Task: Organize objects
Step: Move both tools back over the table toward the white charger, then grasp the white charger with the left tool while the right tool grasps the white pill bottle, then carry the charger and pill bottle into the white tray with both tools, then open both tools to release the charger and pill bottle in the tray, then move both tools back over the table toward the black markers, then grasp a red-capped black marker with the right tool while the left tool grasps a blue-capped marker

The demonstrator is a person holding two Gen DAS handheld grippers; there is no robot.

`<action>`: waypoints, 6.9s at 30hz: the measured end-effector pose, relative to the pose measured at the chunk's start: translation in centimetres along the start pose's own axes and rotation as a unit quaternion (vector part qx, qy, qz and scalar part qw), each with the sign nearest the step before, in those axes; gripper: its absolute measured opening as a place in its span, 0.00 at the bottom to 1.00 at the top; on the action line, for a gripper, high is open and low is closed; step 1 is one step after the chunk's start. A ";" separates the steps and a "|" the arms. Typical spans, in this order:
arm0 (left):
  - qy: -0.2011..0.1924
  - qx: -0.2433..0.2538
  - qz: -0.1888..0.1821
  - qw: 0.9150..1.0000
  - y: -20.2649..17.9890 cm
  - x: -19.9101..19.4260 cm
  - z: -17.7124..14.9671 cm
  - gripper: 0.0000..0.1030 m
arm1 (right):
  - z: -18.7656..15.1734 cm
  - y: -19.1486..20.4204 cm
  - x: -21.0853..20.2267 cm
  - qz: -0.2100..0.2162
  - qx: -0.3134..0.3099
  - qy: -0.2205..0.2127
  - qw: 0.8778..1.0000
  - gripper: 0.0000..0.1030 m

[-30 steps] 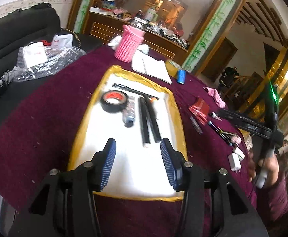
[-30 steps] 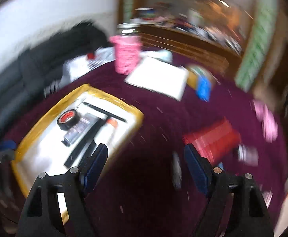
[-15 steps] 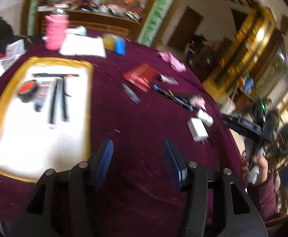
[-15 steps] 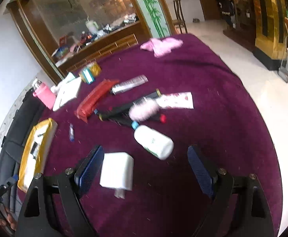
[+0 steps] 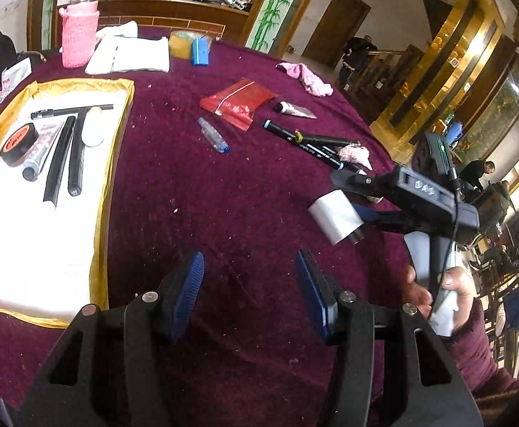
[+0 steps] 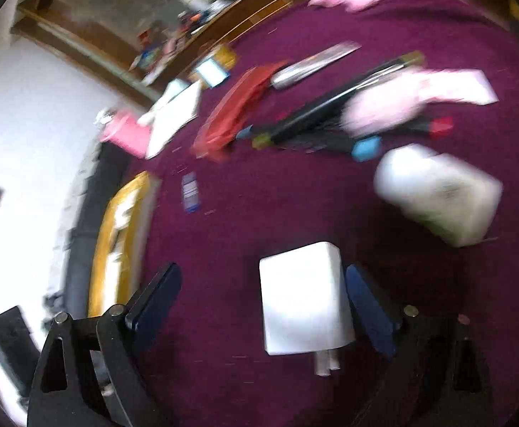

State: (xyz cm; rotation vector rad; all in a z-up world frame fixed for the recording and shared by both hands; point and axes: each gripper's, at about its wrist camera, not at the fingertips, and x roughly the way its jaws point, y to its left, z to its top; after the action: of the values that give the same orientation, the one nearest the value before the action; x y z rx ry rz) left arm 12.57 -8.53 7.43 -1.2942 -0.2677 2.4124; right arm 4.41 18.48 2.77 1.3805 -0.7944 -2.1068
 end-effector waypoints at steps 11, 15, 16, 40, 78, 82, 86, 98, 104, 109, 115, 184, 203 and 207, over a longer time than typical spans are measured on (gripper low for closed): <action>0.014 -0.006 -0.011 1.000 1.2 1.1 -0.1 0.51 | 0.9 -0.1 -7.5 -0.262 -0.133 -0.104 0.950 0.89; 0.023 0.001 -0.019 1.000 0.5 1.8 -0.3 0.51 | 0.2 -0.7 -5.4 -0.299 -0.169 -0.069 0.937 0.88; 0.026 0.003 -0.020 0.999 0.4 1.9 -0.3 0.51 | 0.4 -0.6 -5.0 -0.307 -0.178 -0.069 0.932 0.88; 0.067 0.098 0.063 0.991 -10.4 13.7 3.3 0.69 | -1.5 -3.0 -4.3 -0.276 -0.119 -0.073 0.951 0.29; -0.071 0.004 0.134 0.988 10.0 -4.1 3.4 0.68 | -2.0 15.6 5.6 -0.060 -0.185 0.023 0.981 0.29; -0.058 -0.003 0.165 0.985 13.7 -3.5 4.0 0.68 | -1.8 19.0 9.9 -0.053 -0.201 0.051 0.977 0.29; -0.033 -0.017 0.176 0.984 16.7 -2.4 4.2 0.68 | -1.8 21.1 13.4 -0.060 -0.210 0.073 0.973 0.29; 0.007 -0.023 0.196 0.980 20.0 0.7 5.3 0.69 | -1.8 23.5 20.6 -0.106 -0.228 0.113 0.961 0.29; 0.019 -0.019 0.200 0.980 20.2 1.0 5.5 0.69 | -1.8 24.0 21.5 -0.127 -0.240 0.112 0.956 0.29; 0.019 -0.050 0.163 0.985 20.8 -0.2 5.5 0.69 | -1.7 24.2 22.5 -0.137 -0.242 0.119 0.953 0.29; -0.020 -0.081 0.134 0.987 21.3 -3.3 4.6 0.69 | -2.2 24.6 23.5 -0.170 -0.262 0.124 0.942 0.29; 0.029 0.002 -0.005 1.000 -1.1 3.5 1.8 0.69 | 6.5 -1.2 -4.3 -0.216 -0.029 -0.187 0.958 0.66; 0.017 -0.021 0.003 1.000 0.1 2.6 1.8 0.69 | 6.0 3.5 6.4 -0.034 -0.121 0.114 0.986 0.78; 0.013 -0.035 0.004 0.999 1.5 2.4 1.7 0.69 | 5.6 3.8 2.8 -0.026 -0.112 0.045 0.992 0.78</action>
State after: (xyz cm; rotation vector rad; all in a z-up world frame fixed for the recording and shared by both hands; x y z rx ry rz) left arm 9.59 -8.82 6.10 -1.3580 -0.3423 2.4099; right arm -1.44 15.04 5.41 1.3757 -0.4738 -2.0840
